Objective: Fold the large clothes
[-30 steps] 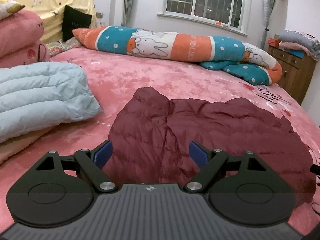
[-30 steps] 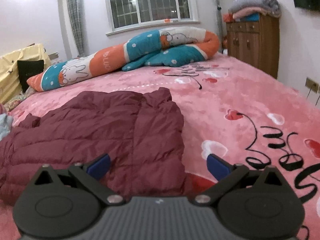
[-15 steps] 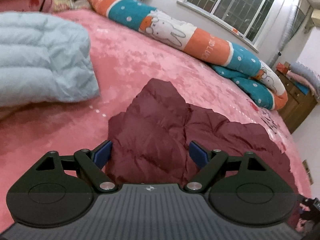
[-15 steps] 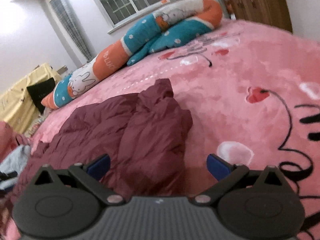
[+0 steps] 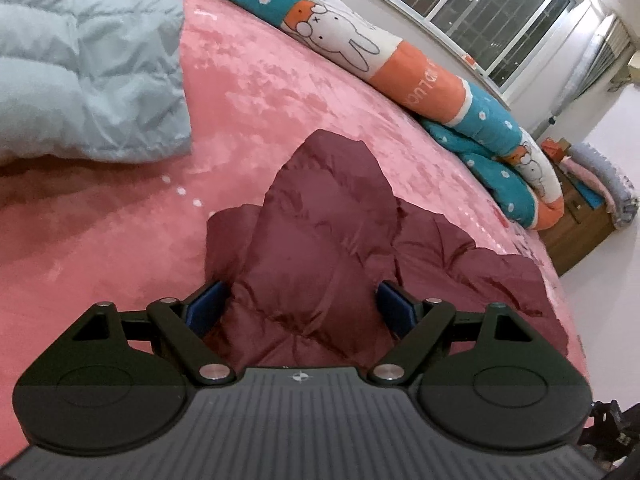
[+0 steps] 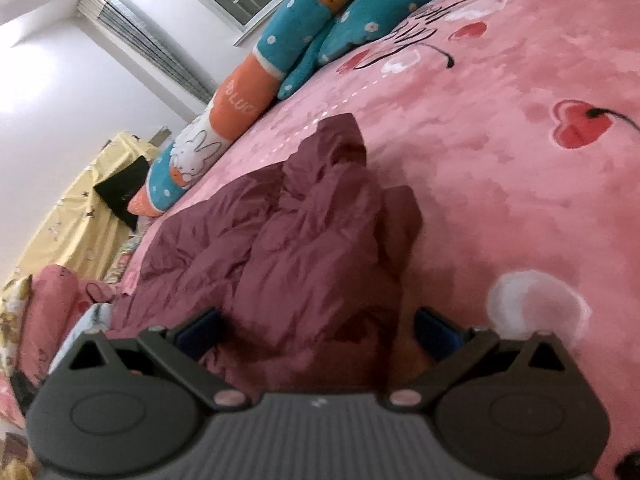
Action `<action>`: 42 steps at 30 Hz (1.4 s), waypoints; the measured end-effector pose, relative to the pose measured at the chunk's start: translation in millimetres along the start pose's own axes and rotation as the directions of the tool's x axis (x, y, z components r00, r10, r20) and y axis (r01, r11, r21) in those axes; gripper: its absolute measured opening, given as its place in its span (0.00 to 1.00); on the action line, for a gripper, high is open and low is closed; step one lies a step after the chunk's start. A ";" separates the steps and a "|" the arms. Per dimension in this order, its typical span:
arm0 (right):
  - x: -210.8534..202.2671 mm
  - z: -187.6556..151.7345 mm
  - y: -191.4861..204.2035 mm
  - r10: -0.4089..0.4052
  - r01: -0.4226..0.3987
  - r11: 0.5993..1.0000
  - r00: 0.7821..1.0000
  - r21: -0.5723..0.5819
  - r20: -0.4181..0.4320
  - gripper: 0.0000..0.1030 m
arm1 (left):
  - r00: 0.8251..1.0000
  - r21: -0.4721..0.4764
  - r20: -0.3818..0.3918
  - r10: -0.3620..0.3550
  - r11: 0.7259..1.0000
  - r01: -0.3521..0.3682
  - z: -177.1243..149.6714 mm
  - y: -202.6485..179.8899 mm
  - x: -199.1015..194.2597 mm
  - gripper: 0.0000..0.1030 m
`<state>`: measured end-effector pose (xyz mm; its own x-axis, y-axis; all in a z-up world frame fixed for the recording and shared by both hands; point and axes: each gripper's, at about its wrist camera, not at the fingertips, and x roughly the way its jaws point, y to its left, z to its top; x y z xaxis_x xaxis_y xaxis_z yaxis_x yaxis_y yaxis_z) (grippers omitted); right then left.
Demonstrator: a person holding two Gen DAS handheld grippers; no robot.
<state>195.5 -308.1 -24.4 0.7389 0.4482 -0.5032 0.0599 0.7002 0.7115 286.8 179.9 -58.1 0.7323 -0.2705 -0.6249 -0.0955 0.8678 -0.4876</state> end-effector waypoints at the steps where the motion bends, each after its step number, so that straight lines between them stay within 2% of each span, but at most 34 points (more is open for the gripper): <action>1: 1.3 1.5 0.1 0.022 -0.022 1.000 1.000 0.006 -0.007 1.00 | 1.000 -0.008 -0.003 -0.011 1.000 0.011 -0.2 1.5 0.6 0.99; 5: 7.6 1.2 0.1 0.103 -0.101 0.994 0.994 0.041 -0.044 0.98 | 0.999 -0.018 -0.007 -0.037 0.999 0.036 -0.4 3.4 2.7 0.99; 7: 10.7 0.1 1.6 0.105 -0.103 0.994 0.993 0.040 -0.053 0.94 | 0.999 -0.029 -0.008 -0.044 0.999 0.044 1.2 4.0 5.1 0.98; 10: 10.7 -0.2 -0.1 0.128 -0.124 0.990 0.990 0.073 -0.055 0.83 | 0.999 -0.041 -0.001 -0.035 0.999 0.035 0.5 3.7 6.2 0.91; 13: 10.7 -0.6 -0.3 0.135 -0.130 0.988 0.989 0.086 -0.056 0.70 | 1.000 -0.034 0.007 -0.010 0.999 0.010 -2.0 -1.9 6.2 0.76; 15: 10.1 -1.9 1.8 0.139 -0.134 0.986 0.989 0.098 -0.050 0.59 | 1.000 -0.024 0.018 0.008 1.000 -0.008 -3.0 -6.6 6.6 0.59; 16: 9.8 -2.4 3.7 0.138 -0.133 0.987 0.989 0.095 -0.047 0.57 | 1.000 -0.019 0.023 0.015 1.000 -0.015 -2.7 -8.6 6.4 0.56; 18: 4.9 -3.3 9.2 0.122 -0.120 0.990 0.992 0.080 -0.029 0.47 | 0.999 -0.003 0.035 0.032 0.999 -0.032 -3.1 -15.9 3.7 0.40; 21: -5.4 -3.8 22.6 0.096 -0.097 0.994 0.995 0.042 0.016 0.34 | 0.997 0.026 0.054 0.055 0.998 -0.057 -2.5 -28.4 -2.2 0.26; 24: -19.2 -5.8 37.6 0.073 -0.073 0.997 0.995 -0.003 0.067 0.25 | 0.995 0.041 0.072 0.071 0.996 -0.074 -0.1 -41.2 -9.2 0.19; 29: -44.9 -11.0 58.3 0.040 -0.031 0.998 0.988 -0.063 0.148 0.18 | 0.993 0.071 0.096 0.065 0.995 -0.072 4.2 -67.0 -23.6 0.16; 34: -77.9 -14.6 65.6 -0.030 0.054 0.994 0.969 -0.095 0.246 0.15 | 0.996 0.128 0.093 -0.005 0.992 -0.007 1.5 -105.8 -37.1 0.15; 38: -120.7 -14.9 57.3 -0.089 0.125 0.988 0.940 -0.087 0.331 0.15 | 0.993 0.183 0.078 -0.087 0.981 0.072 -6.3 -147.7 -41.6 0.15; 42: -177.7 -15.3 42.1 -0.148 0.194 0.979 0.893 -0.067 0.426 0.15 | 0.983 0.250 0.044 -0.181 0.954 0.164 -21.9 -204.3 -38.8 0.15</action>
<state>56.4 -349.8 87.4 0.9365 0.0598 -0.3456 0.1571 0.8094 0.5658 263.2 4.1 52.4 0.7667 -0.4042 -0.4989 0.1975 0.8878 -0.4158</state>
